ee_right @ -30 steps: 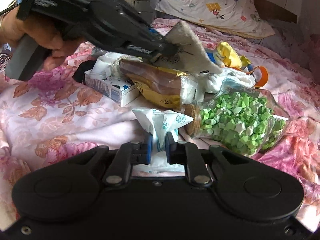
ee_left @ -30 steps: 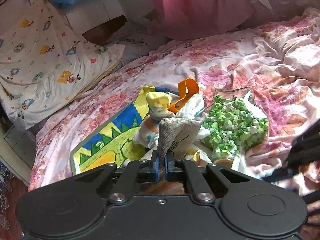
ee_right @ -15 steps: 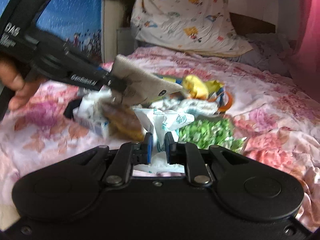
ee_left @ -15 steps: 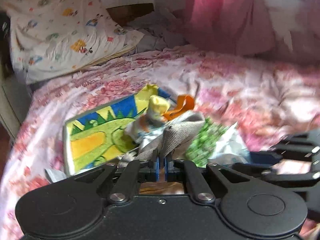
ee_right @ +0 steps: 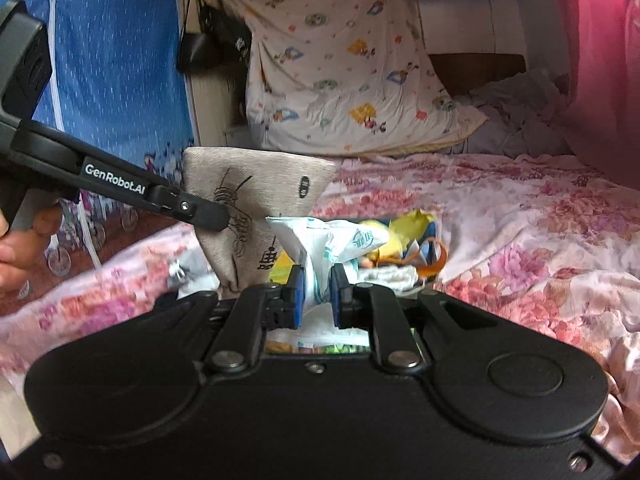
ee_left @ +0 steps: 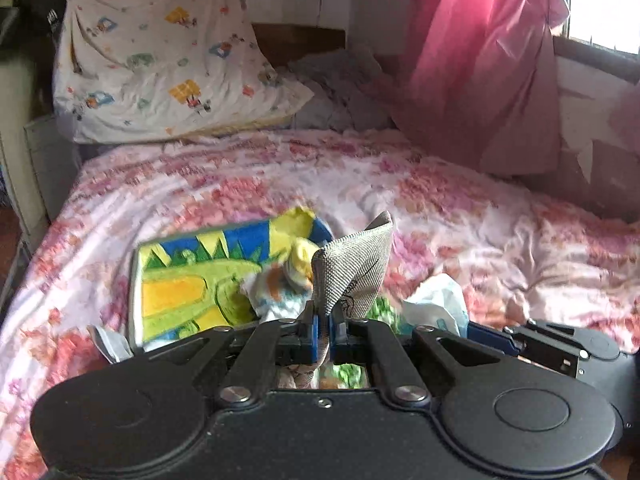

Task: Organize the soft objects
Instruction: 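Carry the beige pouch and white tissue pack onto the dinosaur drawing frame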

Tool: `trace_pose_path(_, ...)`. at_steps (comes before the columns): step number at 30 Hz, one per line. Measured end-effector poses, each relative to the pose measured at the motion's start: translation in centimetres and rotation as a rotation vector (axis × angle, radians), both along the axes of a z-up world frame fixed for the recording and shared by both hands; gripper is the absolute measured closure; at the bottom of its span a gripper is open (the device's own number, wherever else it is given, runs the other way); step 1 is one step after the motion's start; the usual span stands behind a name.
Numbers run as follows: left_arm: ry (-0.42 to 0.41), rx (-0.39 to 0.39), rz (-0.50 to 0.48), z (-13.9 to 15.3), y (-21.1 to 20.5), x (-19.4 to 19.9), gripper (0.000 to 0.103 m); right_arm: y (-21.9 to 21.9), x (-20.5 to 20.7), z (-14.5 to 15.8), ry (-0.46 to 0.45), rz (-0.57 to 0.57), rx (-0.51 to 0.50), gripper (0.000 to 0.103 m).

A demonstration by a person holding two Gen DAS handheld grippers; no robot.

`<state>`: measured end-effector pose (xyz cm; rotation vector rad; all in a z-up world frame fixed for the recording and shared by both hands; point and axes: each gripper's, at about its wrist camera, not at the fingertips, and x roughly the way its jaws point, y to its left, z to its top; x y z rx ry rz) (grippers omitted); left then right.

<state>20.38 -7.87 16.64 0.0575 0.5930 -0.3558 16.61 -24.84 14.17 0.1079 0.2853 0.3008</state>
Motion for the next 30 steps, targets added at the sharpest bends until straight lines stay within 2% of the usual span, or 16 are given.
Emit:
trace_pose_path(5, -0.051, 0.0, 0.049, 2.2, -0.5, 0.6, 0.099, -1.0, 0.2, 0.2, -0.032, -0.004, 0.067, 0.095)
trace_pose_path(8, -0.066, -0.019, 0.074, 2.8, -0.5, 1.2, 0.099, -1.1, 0.4, 0.1, -0.05, -0.013, 0.06, 0.095)
trace_pose_path(13, -0.078, -0.045, 0.095, 2.6, -0.2, 2.7, 0.099, -0.7, 1.1, -0.4, -0.054, -0.03, 0.067, 0.095)
trace_pose_path(18, -0.094, -0.093, 0.143, 1.6, 0.8, 4.3, 0.099, 1.0, 1.5, -0.7, -0.114, -0.026, 0.078, 0.095)
trace_pose_path(21, -0.137, -0.129, 0.19, 1.4, 1.5, 5.2, 0.099, 1.6, 3.0, -0.8, -0.201, 0.017, 0.088, 0.095)
trace_pose_path(25, -0.226, -0.138, 0.242, 2.1, 2.0, 6.8, 0.099, 1.3, 5.9, -0.6, -0.195, 0.013, 0.146, 0.095)
trace_pose_path(30, -0.277, -0.129, 0.31, 1.6, 2.3, 10.4, 0.099, 1.0, 10.3, -1.0, -0.19, 0.006, 0.206, 0.094)
